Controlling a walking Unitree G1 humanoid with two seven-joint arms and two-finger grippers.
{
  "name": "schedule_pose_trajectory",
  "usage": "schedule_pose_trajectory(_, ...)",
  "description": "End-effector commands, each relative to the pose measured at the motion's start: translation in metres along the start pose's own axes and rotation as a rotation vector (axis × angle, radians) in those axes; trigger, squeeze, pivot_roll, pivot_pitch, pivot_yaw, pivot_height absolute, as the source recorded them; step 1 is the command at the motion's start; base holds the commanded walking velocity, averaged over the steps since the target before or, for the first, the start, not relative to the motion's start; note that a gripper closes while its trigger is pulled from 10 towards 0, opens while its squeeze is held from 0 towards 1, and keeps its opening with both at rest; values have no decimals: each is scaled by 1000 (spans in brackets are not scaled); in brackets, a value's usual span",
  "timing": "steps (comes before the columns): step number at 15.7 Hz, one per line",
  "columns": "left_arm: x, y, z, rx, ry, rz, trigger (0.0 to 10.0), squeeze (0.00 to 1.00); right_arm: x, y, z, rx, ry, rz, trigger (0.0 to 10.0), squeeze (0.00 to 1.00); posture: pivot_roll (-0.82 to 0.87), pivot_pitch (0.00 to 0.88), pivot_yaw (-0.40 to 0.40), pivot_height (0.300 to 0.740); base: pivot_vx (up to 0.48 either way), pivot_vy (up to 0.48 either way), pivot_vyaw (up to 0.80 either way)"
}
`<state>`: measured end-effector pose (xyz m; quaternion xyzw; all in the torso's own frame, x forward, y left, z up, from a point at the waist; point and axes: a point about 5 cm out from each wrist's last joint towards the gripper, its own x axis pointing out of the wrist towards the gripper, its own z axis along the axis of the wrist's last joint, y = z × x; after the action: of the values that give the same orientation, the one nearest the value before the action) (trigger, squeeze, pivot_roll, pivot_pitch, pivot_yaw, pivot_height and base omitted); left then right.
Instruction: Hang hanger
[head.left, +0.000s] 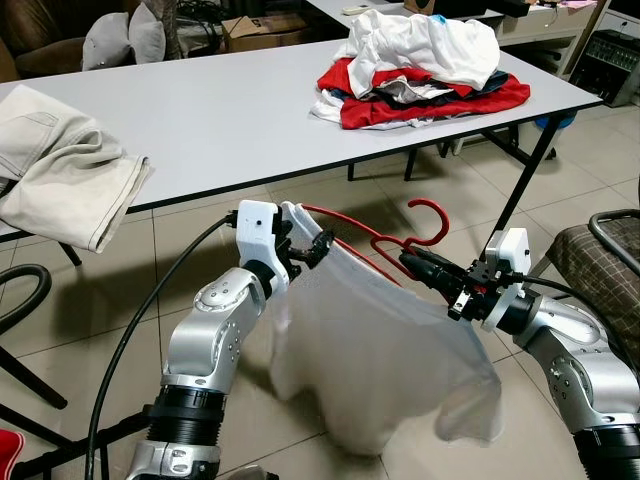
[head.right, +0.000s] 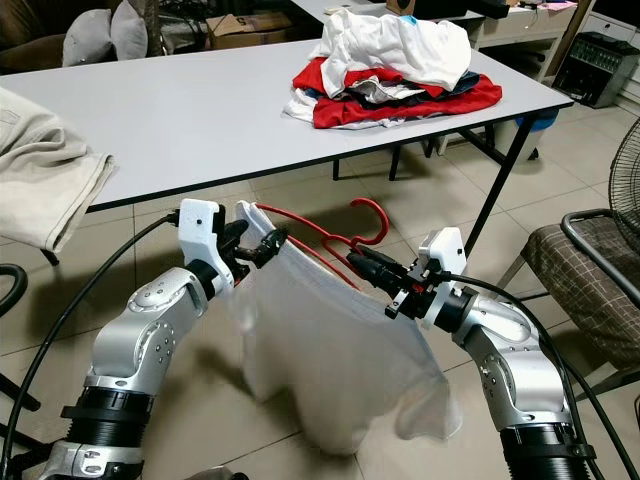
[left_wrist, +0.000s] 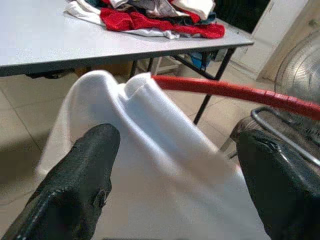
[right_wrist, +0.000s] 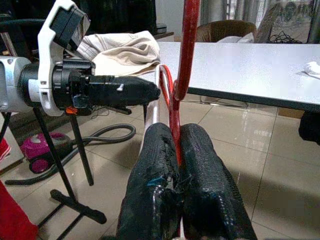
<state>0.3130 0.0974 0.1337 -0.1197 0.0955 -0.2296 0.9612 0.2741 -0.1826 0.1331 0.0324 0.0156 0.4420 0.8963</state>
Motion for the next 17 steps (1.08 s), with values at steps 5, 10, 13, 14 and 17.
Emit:
schedule_pose_trajectory(5,4,-2,7,1,-8,27,0,0,7,1,14,-59,-43,22,10000,0,-129,0,21,740,0,0,0)
schedule_pose_trajectory(10,5,2,6,30,10,63,0,0,6,1,14,-63,-39,24,10000,0,-130,0,21,740,0,0,0)
schedule_pose_trajectory(13,7,4,6,48,17,85,0,0,6,1,14,-67,-36,28,10000,0,-131,0,22,740,0,0,0)
schedule_pose_trajectory(14,8,4,6,50,18,86,0,0,6,1,14,-68,-35,29,10000,0,-131,0,21,740,0,0,0)
schedule_pose_trajectory(17,9,5,5,65,29,98,0,0,6,2,14,-71,-32,32,10000,0,-133,0,22,740,0,0,0)
